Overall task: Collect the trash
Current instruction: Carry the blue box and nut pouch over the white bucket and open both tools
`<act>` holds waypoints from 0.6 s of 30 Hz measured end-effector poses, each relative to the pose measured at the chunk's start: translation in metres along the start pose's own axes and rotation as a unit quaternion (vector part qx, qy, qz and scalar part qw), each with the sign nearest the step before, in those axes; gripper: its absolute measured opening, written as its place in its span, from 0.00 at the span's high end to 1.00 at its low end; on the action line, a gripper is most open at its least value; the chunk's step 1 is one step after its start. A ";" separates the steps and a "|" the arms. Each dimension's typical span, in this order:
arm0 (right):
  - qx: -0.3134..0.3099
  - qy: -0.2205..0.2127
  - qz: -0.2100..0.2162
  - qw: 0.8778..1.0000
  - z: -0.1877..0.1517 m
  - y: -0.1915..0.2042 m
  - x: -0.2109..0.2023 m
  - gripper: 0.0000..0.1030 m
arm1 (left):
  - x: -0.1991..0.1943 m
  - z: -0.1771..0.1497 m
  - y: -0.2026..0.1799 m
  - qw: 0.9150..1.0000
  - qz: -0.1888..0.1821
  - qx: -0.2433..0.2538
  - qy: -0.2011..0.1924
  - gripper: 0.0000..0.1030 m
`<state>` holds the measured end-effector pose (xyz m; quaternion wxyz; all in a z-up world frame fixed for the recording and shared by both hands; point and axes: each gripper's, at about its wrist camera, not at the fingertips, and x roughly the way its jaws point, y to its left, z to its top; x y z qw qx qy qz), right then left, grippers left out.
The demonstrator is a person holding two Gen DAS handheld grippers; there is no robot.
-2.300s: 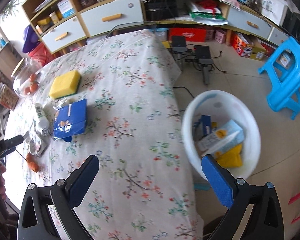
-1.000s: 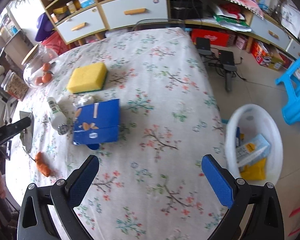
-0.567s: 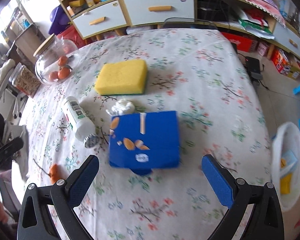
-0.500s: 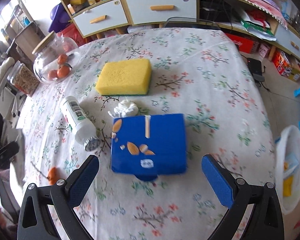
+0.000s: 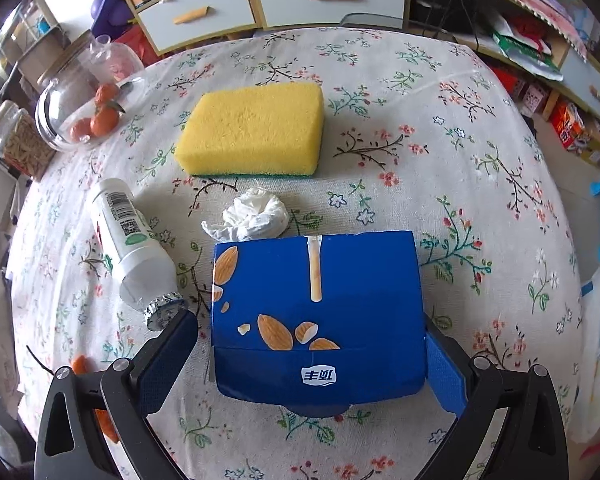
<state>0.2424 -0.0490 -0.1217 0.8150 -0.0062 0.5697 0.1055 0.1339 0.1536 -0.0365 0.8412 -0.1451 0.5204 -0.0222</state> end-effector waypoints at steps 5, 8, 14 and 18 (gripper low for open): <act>-0.019 -0.001 -0.008 1.000 -0.002 0.002 -0.005 0.10 | 0.001 0.001 -0.006 1.000 -0.002 0.003 0.000 0.64; -0.020 -0.006 0.009 1.000 -0.005 -0.004 -0.018 0.11 | -0.001 0.002 -0.012 1.000 -0.007 0.008 -0.004 0.64; -0.006 -0.031 0.013 0.999 -0.011 -0.032 -0.053 0.11 | 0.000 0.004 -0.031 1.000 -0.018 0.022 -0.010 0.64; 0.011 -0.042 0.007 0.999 -0.019 -0.060 -0.074 0.11 | 0.003 0.002 -0.049 0.999 -0.029 0.032 -0.012 0.64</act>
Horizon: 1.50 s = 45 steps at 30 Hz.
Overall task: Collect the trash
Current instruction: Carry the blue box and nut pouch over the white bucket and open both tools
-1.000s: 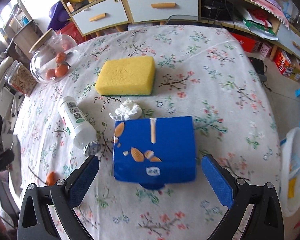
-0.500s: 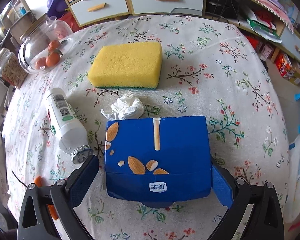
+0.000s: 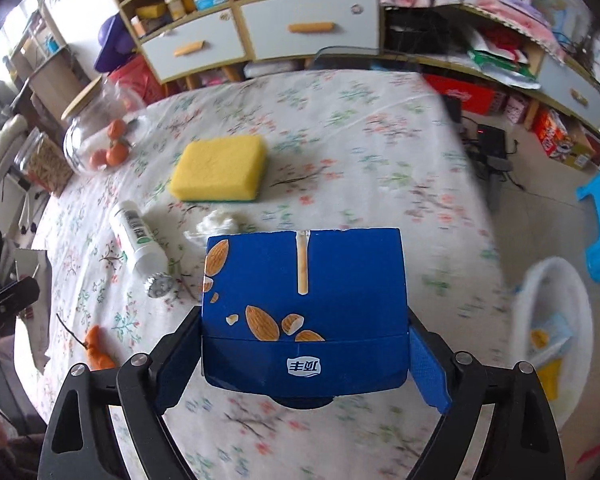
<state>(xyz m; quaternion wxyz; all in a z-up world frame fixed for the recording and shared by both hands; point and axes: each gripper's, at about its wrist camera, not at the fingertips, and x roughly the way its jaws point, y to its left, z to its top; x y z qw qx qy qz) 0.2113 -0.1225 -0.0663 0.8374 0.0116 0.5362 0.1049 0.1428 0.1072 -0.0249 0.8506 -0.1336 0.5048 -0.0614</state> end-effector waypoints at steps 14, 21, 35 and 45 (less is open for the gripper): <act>0.089 -0.015 -0.042 0.995 -0.032 -0.125 -0.059 0.10 | 0.030 -0.003 -0.081 0.998 -0.039 0.050 0.018 0.64; 0.138 -0.022 -0.055 0.989 -0.052 -0.180 -0.080 0.10 | 0.044 -0.010 -0.118 0.995 -0.056 0.073 0.027 0.64; 0.176 -0.031 -0.071 0.981 -0.076 -0.238 -0.101 0.00 | 0.062 -0.026 -0.188 0.987 -0.079 0.128 0.047 0.64; 0.187 -0.026 -0.092 0.978 -0.103 -0.268 -0.120 0.00 | 0.084 -0.030 -0.258 0.978 -0.109 0.165 0.060 0.63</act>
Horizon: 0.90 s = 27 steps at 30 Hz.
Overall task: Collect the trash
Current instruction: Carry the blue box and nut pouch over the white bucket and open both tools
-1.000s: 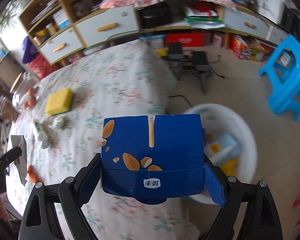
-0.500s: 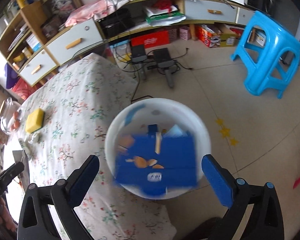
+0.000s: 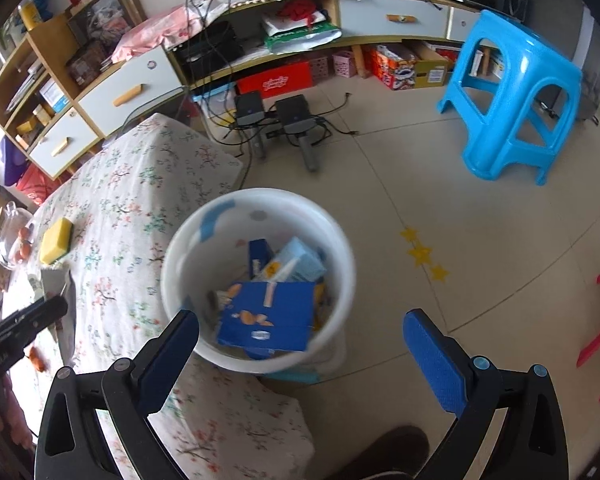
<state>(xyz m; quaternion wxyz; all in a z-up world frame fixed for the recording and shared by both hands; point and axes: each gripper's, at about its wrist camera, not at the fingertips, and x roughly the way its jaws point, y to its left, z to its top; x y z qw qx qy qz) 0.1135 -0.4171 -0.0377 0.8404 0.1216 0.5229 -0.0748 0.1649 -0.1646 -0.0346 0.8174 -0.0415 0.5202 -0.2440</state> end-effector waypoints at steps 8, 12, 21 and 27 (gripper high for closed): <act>0.022 -0.001 -0.010 1.000 -0.008 -0.041 -0.009 0.00 | 0.030 0.017 -0.046 0.999 -0.016 0.036 0.002 0.63; 0.030 0.001 -0.017 0.999 -0.012 -0.057 -0.011 0.00 | 0.038 0.026 -0.061 0.999 -0.021 0.048 -0.007 0.63; 0.045 -0.011 -0.014 0.999 -0.012 -0.071 -0.019 0.00 | 0.038 0.034 -0.071 0.997 0.009 0.065 -0.045 0.19; 0.037 -0.012 -0.016 0.999 -0.011 -0.064 -0.019 0.00 | 0.025 0.030 -0.058 0.996 0.038 0.068 -0.043 0.12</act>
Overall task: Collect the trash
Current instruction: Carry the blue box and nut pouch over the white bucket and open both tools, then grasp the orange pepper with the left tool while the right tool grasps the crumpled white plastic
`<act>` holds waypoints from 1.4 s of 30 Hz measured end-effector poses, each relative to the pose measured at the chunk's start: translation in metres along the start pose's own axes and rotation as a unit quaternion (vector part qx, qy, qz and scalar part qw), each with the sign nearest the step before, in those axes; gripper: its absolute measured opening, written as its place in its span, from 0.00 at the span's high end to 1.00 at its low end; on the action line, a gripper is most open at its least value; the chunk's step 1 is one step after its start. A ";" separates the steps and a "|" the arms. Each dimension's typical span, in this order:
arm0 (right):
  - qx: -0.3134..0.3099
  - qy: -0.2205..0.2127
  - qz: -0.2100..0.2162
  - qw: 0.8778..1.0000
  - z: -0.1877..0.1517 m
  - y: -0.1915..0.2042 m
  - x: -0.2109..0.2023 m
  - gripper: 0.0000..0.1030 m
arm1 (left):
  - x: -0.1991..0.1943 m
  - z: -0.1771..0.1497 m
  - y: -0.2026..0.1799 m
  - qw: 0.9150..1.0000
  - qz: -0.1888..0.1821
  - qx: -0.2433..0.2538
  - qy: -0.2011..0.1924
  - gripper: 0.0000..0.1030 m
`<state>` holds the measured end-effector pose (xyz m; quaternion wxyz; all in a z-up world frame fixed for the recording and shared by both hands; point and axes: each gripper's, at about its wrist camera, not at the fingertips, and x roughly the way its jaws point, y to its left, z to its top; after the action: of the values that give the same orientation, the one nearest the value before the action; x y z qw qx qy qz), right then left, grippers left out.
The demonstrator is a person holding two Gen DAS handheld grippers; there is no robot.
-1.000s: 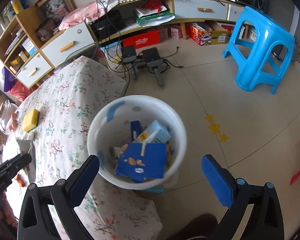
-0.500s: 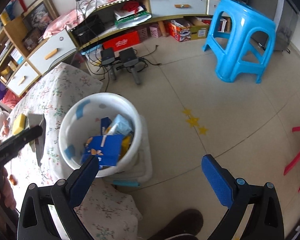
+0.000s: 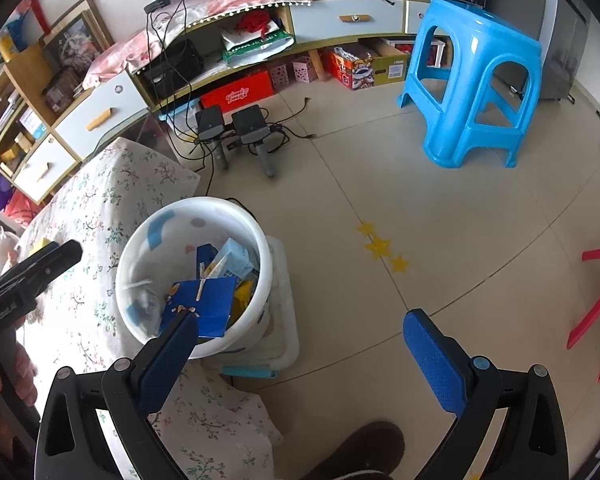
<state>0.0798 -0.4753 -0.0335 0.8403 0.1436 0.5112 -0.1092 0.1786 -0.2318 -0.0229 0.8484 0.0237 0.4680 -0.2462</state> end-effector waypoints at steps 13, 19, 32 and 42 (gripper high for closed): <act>-0.031 -0.004 0.007 1.000 0.001 0.045 -0.002 0.00 | -0.056 -0.032 0.077 0.998 0.055 -0.027 -0.004 0.02; -0.050 0.002 0.030 0.998 -0.001 0.084 -0.001 0.00 | -0.088 -0.053 0.130 0.993 0.109 -0.049 -0.020 0.01; -0.114 0.026 0.048 0.992 -0.012 0.173 0.019 0.00 | -0.119 -0.107 0.245 0.974 0.142 -0.173 0.045 0.01; -0.152 0.043 0.052 0.986 -0.021 0.225 0.036 0.00 | -0.108 -0.156 0.296 0.943 0.117 -0.285 0.123 0.18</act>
<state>0.1537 -0.2587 -0.0457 0.8342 0.0445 0.5493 0.0198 0.1396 0.1130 -0.0796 0.7784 -0.1343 0.6132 0.0037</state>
